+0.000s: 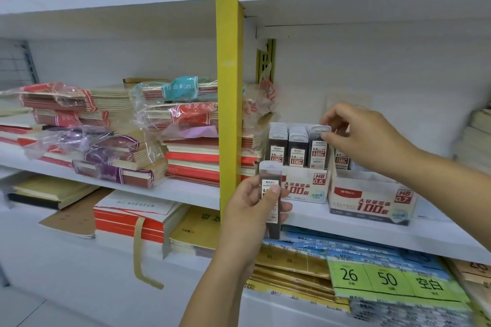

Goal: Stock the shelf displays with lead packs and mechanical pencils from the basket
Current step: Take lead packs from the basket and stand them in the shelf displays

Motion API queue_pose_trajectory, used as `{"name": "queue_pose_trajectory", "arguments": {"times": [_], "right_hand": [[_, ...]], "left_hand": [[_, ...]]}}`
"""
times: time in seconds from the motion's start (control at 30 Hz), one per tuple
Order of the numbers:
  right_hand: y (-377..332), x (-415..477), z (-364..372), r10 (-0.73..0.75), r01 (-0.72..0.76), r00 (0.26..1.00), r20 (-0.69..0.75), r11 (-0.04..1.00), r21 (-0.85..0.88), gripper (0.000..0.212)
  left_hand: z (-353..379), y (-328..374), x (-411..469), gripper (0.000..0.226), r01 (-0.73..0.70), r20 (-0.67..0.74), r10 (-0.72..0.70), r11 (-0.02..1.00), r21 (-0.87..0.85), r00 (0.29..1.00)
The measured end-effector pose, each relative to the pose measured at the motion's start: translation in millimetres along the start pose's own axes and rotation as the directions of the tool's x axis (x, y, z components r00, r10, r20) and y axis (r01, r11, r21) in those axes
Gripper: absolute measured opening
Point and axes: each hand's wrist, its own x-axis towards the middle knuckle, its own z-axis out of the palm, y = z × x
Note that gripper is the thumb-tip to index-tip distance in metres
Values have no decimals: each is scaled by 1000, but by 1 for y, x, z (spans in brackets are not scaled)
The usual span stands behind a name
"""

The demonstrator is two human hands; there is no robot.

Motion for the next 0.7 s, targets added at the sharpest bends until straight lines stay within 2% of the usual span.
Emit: {"name": "queue_pose_trajectory", "arguments": {"times": [0.1, 0.17, 0.27, 0.33, 0.4, 0.5, 0.57, 0.63, 0.67, 0.7], "right_hand": [[7, 2, 9, -1, -1, 1000, -18, 989, -145, 9], [9, 2, 11, 30, -35, 999, -27, 982, -184, 15], [1, -5, 6, -3, -12, 997, -79, 983, -185, 27], [-16, -14, 1, -29, 26, 998, -58, 999, -45, 34], [-35, -23, 1, -64, 58, 997, 53, 993, 101, 35], [-48, -32, 7, -82, 40, 980, 184, 974, 222, 24], [-47, -34, 5, -37, -19, 988, 147, 931, 365, 16], [-41, -31, -4, 62, -73, 997, 40, 852, 518, 11], [-36, -27, -11, 114, -79, 993, -24, 810, 581, 9], [-31, -23, -18, 147, -67, 986, -83, 792, 607, 8]], "left_hand": [[0, -2, 2, 17, 30, -22, -31, 999, -15, 999], [1, -2, 2, 23, 46, -7, -46, 999, -17, 999], [3, -1, 1, 28, 26, 34, -27, 1000, 17, 999], [5, 0, 0, 28, -10, 68, 7, 999, 42, 998], [8, 0, 1, 26, -45, 91, 41, 998, 48, 995], [14, 2, 1, 24, -73, 114, 66, 996, 59, 991], [18, 2, 1, 22, -106, 95, 96, 989, 104, 991], [21, -2, 2, 23, -198, 23, 198, 951, 236, 980], [20, -4, 4, 27, -258, -22, 285, 894, 365, 958], [19, -6, 6, 32, -311, -36, 387, 791, 527, 922]]}}
